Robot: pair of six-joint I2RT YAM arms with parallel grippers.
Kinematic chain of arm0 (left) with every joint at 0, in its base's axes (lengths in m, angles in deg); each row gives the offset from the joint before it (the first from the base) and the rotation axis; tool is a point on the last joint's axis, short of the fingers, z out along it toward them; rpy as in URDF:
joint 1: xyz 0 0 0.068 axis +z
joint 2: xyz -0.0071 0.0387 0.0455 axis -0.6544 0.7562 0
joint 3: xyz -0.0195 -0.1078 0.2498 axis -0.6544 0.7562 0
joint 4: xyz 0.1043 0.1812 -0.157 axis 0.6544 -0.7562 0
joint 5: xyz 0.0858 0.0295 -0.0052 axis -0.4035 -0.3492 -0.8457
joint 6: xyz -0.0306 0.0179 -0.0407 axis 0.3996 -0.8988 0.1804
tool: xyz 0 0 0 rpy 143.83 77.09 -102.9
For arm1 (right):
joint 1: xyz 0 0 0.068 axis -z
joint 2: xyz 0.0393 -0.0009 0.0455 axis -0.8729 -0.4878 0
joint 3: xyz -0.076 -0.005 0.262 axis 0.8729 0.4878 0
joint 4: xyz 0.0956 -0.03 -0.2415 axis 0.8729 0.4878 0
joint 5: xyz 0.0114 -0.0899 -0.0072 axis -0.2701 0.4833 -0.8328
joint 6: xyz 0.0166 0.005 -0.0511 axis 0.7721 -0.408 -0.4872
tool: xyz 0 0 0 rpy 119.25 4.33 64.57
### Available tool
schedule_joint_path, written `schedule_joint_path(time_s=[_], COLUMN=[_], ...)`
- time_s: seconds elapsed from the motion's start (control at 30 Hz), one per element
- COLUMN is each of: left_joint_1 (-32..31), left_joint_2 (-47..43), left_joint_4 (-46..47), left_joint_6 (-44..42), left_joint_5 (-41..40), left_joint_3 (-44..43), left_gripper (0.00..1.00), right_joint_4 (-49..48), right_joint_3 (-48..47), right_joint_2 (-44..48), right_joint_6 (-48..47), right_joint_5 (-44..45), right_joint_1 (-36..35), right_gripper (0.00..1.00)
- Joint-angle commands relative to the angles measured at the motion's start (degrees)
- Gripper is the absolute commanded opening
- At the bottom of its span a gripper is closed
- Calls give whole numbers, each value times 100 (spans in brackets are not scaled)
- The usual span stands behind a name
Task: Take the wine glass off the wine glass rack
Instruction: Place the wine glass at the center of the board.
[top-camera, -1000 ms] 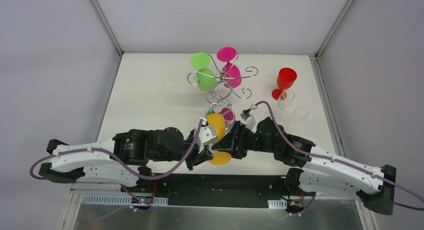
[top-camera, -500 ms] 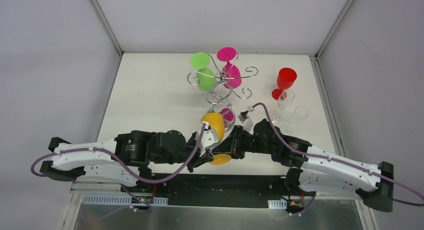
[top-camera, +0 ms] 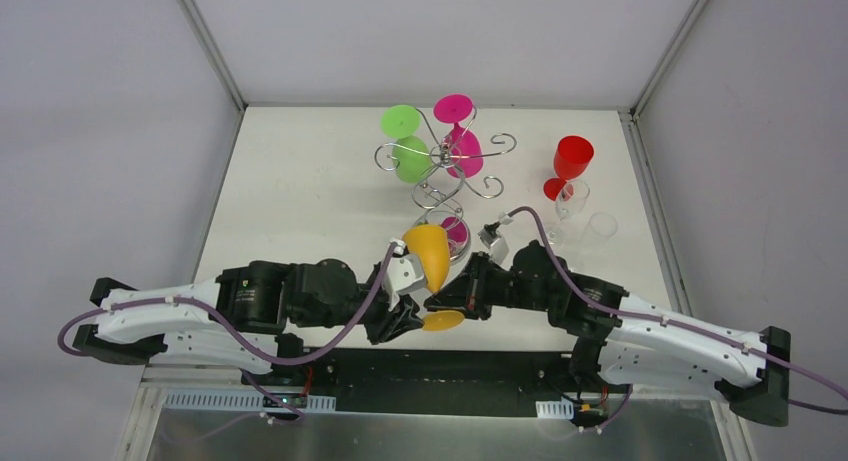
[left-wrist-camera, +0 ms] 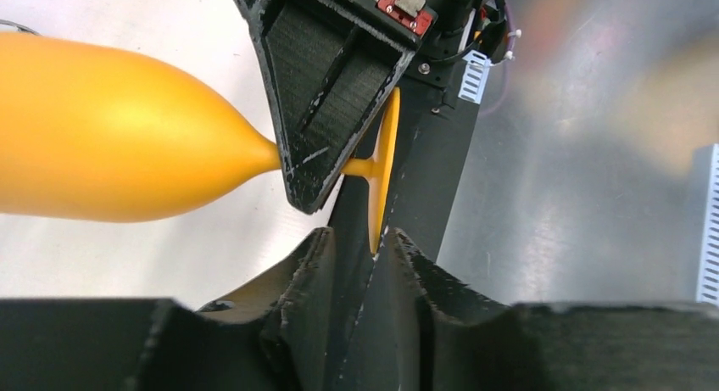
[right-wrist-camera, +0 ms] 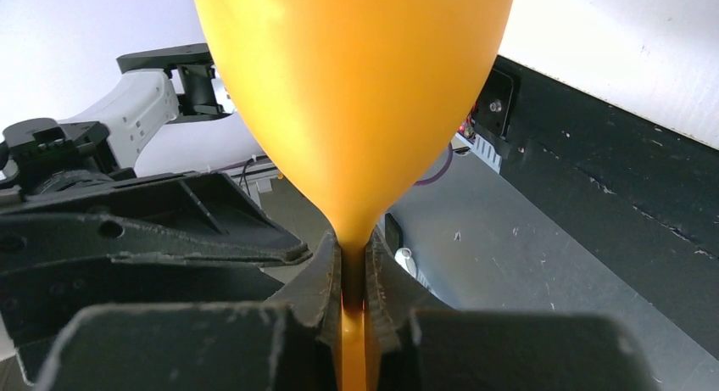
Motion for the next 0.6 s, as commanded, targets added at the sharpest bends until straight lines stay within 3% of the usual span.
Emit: schedule_joint_path(time_s=[0.0, 0.13, 0.57], left_joint_1=[-56, -56, -56], left_joint_2=[-159, -221, -1214], left_joint_4=[139, 139, 559], left_joint_6=[195, 385, 1218], left_joint_5=[-141, -223, -896], left_joint_3=[85, 128, 554], left_gripper=[35, 48, 69], right_joint_4=[-94, 430, 2753], right_joint_3=[-26, -107, -927], right_joint_2=[268, 474, 617], right_joint_6=[-232, -640, -2887], right_joint_5=[133, 129, -108], right_joint_1=[-34, -30, -30], right_gripper=[0, 0, 0])
